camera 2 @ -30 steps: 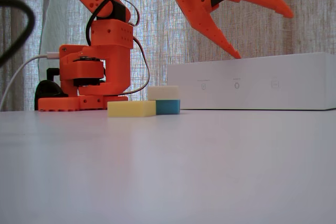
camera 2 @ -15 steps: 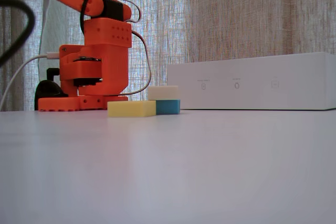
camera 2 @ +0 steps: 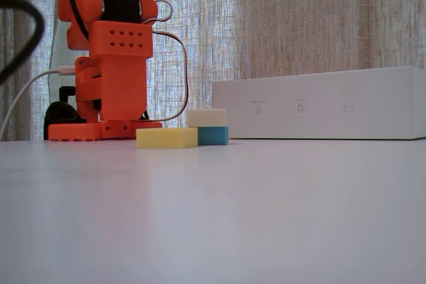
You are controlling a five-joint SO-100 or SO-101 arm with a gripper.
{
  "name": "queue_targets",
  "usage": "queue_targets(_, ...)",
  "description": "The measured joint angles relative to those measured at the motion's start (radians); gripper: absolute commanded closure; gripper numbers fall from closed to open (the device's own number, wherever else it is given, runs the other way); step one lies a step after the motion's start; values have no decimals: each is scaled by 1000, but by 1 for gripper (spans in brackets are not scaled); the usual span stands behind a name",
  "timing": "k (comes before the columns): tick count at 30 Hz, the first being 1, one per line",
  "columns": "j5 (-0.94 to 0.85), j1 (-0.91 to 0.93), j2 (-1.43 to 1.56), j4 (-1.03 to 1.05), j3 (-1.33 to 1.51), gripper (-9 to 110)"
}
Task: Grasp the pink cuboid and put it in the bin.
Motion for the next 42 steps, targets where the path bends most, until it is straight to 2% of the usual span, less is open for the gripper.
queue_targets(10, 60, 8, 64, 391, 153, 69)
queue_targets(13, 80, 6, 66, 460, 198, 77)
queue_targets(16, 83, 5, 63, 509, 235, 77)
queue_targets(19, 83, 3, 67, 541, 256, 77)
queue_targets(26, 83, 2, 63, 577, 281, 88)
queue_targets(37, 83, 6, 66, 568, 345, 95)
queue_targets(42, 83, 3, 63, 568, 359, 110)
